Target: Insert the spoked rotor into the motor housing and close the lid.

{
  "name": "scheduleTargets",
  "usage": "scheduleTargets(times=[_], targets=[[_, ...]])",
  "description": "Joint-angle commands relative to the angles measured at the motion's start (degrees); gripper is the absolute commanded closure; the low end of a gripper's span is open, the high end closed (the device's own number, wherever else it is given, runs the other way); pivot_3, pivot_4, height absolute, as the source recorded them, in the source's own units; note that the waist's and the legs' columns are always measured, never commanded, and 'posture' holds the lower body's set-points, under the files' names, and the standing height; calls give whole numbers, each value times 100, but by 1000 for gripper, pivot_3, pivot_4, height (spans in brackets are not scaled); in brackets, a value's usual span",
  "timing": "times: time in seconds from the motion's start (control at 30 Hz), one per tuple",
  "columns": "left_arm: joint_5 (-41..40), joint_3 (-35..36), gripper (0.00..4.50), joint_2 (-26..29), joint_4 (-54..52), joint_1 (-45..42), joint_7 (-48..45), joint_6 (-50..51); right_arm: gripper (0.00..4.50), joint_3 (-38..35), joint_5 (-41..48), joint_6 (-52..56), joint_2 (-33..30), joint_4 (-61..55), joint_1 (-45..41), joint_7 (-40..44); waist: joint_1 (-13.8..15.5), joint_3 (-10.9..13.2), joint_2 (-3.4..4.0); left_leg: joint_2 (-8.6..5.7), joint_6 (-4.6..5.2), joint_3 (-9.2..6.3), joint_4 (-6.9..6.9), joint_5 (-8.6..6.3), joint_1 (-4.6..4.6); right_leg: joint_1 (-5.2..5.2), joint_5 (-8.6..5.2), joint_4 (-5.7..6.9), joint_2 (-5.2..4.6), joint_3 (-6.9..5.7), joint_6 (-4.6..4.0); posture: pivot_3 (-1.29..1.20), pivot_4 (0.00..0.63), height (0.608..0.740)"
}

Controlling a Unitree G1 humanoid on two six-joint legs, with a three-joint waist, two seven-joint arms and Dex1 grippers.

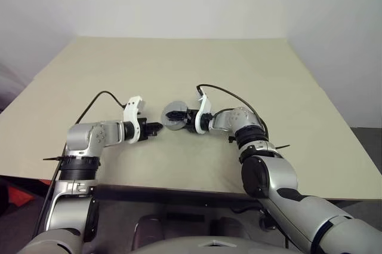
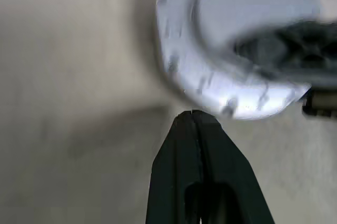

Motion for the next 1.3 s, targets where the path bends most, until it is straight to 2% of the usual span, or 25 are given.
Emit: scheduleTargets(times=[0.03, 0.3, 0.43, 0.57, 0.77, 0.93, 1.03, 1.3], targets=[[-2, 7, 4500, 18, -87, -52, 6, -4, 2465, -34, 9, -287, -99, -31, -147, -205, 3, 1, -2, 0, -1, 0, 0, 1, -3, -2, 1, 0, 0, 0, 1, 0, 0, 740], [-46, 95, 4500, -17, -115, -45, -57, -238, 2464, -64, 183, -267, -105, -65, -257, -140, 5, 1, -2, 4, -24, -2, -3, 16, -20, 0, 6, 5, 3, -3, -2, 0, 0, 740], [-216, 436, 4500, -152, -225, 24, -117, -653, 2464, -596, 722, -45, -110, -84, -586, -281, 20, 5, -3, 7, -22, -3, -4, 15, -44, -32, 27, 3, 6, -4, -38, 0, 0, 740], [-303, 687, 4500, -226, -342, 165, -96, -983, 2464, -1140, 1211, 215, -105, -16, -1013, -608, 39, 7, -6, 8, -17, -5, 2, 17, -129, -119, 33, 5, 13, -5, -39, 0, 0, 740], [-781, 1414, 4500, -370, -510, 361, 81, -984, 2464, -1557, 1689, 687, -104, -35, -1308, -857, 44, 7, -7, 34, -11, -7, 1, 12, -146, -134, 31, 2, 43, -3, -42, 0, 0, 740], [-1434, 2180, 4500, -466, -591, 388, 334, -831, 2464, -1388, 1877, 1486, -160, -395, -1205, -724, 72, 8, -9, 34, -3, -7, 4, 7, -149, -134, 32, 0, 43, -2, -42, 0, 0, 740], [-1776, 2572, 3926, -503, -518, 354, 505, -812, 2464, -1349, 1860, 1583, -178, -513, -1129, -751, 87, 9, -9, 34, -4, -7, 13, 7, -148, -133, 32, 4, 42, 0, -41, 0, 0, 740], [-2749, 3024, 1308, -520, -351, 256, 802, -450, 2464, -1236, 1852, 1894, -215, -718, -1067, -638, 117, 10, -11, 34, -5, -9, 49, 7, -147, -126, 39, 29, 39, 3, -34, 0, 0, 740]])
